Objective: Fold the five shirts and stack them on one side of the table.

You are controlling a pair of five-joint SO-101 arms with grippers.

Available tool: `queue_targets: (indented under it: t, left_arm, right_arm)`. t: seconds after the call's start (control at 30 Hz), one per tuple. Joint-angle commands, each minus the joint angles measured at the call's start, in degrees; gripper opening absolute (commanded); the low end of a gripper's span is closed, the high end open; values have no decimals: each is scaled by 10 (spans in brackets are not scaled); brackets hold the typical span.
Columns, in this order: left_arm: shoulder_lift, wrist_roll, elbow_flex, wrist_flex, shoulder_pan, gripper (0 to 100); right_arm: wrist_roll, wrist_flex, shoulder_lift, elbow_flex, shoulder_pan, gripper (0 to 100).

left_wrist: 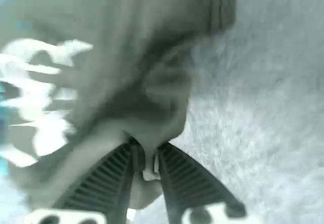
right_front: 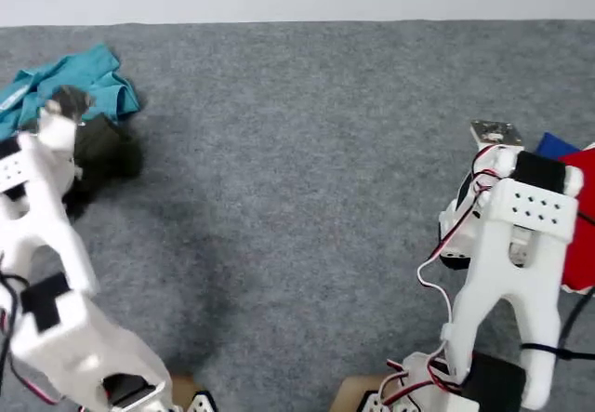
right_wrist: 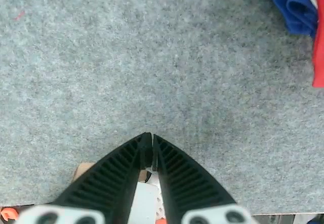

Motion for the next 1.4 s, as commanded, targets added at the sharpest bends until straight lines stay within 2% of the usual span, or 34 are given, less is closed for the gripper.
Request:
queue_targets:
  t: [0.0,0.17,0.37,0.63,0.77,1.0,1.17,1.37]
  left_arm:
    - [-133,57,-52,36,49,2]
    - [-235,132,-97,50,158,2]
    - [-251,225,-138,11,287,2]
    - [-250,256,-228,-36,472,2]
    - [-250,262,-262,-74,527,2]
    - [-242,262,-300,-79,536,2]
    - [-186,262,-292,-3,501,2]
    - [-40,262,-292,54,437,2]
  right_arm:
    - [6,22,-28,-3,7,9]
    - [6,22,-28,-3,7,9]
    - [6,22,-28,-3,7,9]
    - [6,22,-28,-2,7,9]
    - [6,22,-28,-1,26,9]
    - [57,22,-28,69,69,9]
    - [66,21,-29,85,81,9]
    - [67,13,-29,84,79,9]
